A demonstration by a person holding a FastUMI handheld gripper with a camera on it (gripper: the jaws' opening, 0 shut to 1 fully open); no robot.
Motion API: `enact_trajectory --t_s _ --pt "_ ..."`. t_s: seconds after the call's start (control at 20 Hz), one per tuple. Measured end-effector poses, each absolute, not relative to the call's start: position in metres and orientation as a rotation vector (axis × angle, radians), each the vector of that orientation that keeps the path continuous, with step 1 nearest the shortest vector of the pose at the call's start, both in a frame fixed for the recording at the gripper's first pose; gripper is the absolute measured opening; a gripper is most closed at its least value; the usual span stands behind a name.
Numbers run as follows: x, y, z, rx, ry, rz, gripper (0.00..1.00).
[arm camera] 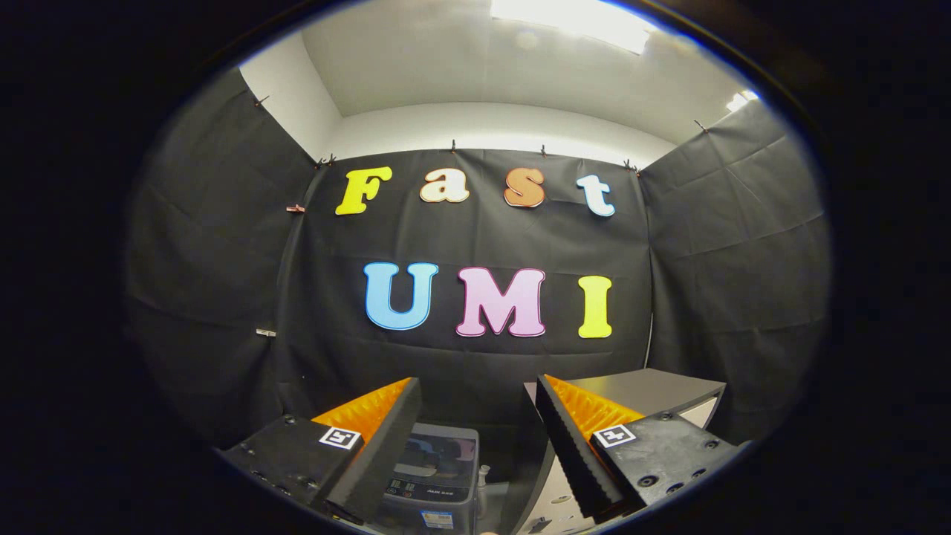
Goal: Put the clothes into the washing machine and then close the washing machine lid.
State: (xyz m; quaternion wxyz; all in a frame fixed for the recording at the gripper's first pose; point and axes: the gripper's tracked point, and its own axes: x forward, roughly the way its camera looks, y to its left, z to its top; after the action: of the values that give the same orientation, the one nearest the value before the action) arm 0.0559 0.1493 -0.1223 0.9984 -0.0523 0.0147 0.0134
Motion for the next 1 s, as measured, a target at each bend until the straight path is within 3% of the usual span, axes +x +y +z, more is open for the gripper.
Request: enact_trajectory --t_s 1.0 --pt "0.0508 0.1481 -0.1241 -0.086 0.047 0.027 0.98"
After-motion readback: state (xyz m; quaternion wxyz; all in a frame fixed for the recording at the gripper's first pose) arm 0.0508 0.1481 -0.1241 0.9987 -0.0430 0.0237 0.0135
